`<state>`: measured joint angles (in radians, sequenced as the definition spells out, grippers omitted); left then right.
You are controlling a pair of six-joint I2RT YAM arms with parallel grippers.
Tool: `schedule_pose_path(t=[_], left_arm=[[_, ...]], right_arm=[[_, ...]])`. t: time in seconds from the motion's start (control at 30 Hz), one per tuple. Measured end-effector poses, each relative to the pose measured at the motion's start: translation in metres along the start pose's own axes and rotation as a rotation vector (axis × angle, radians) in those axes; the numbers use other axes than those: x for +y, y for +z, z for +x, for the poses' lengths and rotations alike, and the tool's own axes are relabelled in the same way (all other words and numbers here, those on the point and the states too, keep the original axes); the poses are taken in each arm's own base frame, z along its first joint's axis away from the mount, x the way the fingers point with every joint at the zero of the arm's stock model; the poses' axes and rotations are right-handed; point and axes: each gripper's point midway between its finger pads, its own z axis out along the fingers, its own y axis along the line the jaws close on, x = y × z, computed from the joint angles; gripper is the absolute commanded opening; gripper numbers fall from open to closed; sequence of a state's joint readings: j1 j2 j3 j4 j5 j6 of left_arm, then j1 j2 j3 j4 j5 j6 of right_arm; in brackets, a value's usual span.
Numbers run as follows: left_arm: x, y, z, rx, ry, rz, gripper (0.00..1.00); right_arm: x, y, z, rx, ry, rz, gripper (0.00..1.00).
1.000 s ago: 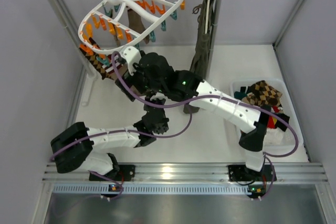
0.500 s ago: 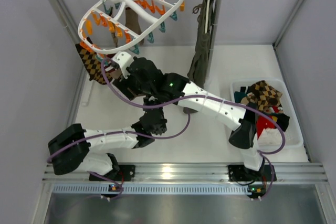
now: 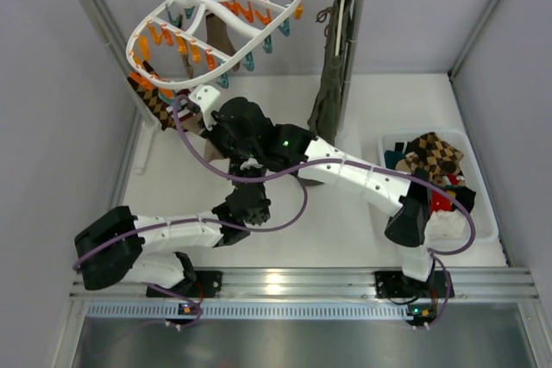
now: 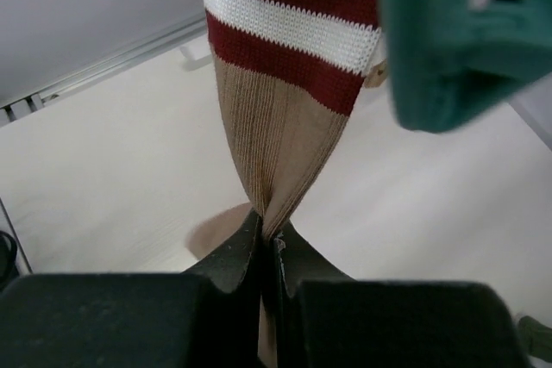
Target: Remove the socks clipped to the hanger
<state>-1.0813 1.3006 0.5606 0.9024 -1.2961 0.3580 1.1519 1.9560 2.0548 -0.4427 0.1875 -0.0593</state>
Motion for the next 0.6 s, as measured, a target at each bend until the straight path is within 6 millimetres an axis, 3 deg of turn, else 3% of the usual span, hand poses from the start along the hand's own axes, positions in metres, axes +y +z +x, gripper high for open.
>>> schedule_pose_path(t=[0.07, 0.1, 0.33, 0.47, 0.6], left_arm=[[0.003, -0.001, 0.003, 0.001, -0.016, -0.001, 0.92], [0.005, -0.002, 0.003, 0.001, -0.034, -0.002, 0.98], [0.020, -0.021, 0.011, -0.014, -0.099, 0.075, 0.98], [0.030, -0.035, 0.014, -0.002, -0.215, 0.117, 0.98], [0.032, -0.049, 0.015, 0.015, -0.323, 0.189, 0.98]], right_arm=[[0.001, -0.006, -0.001, -0.006, 0.004, -0.009, 0.00], [0.001, -0.010, -0.003, -0.015, 0.008, -0.014, 0.00], [0.005, -0.022, -0.017, -0.091, 0.055, -0.077, 0.00], [-0.004, -0.034, -0.017, -0.099, 0.087, -0.115, 0.00], [-0.017, -0.050, -0.029, -0.140, 0.107, -0.123, 0.00]])
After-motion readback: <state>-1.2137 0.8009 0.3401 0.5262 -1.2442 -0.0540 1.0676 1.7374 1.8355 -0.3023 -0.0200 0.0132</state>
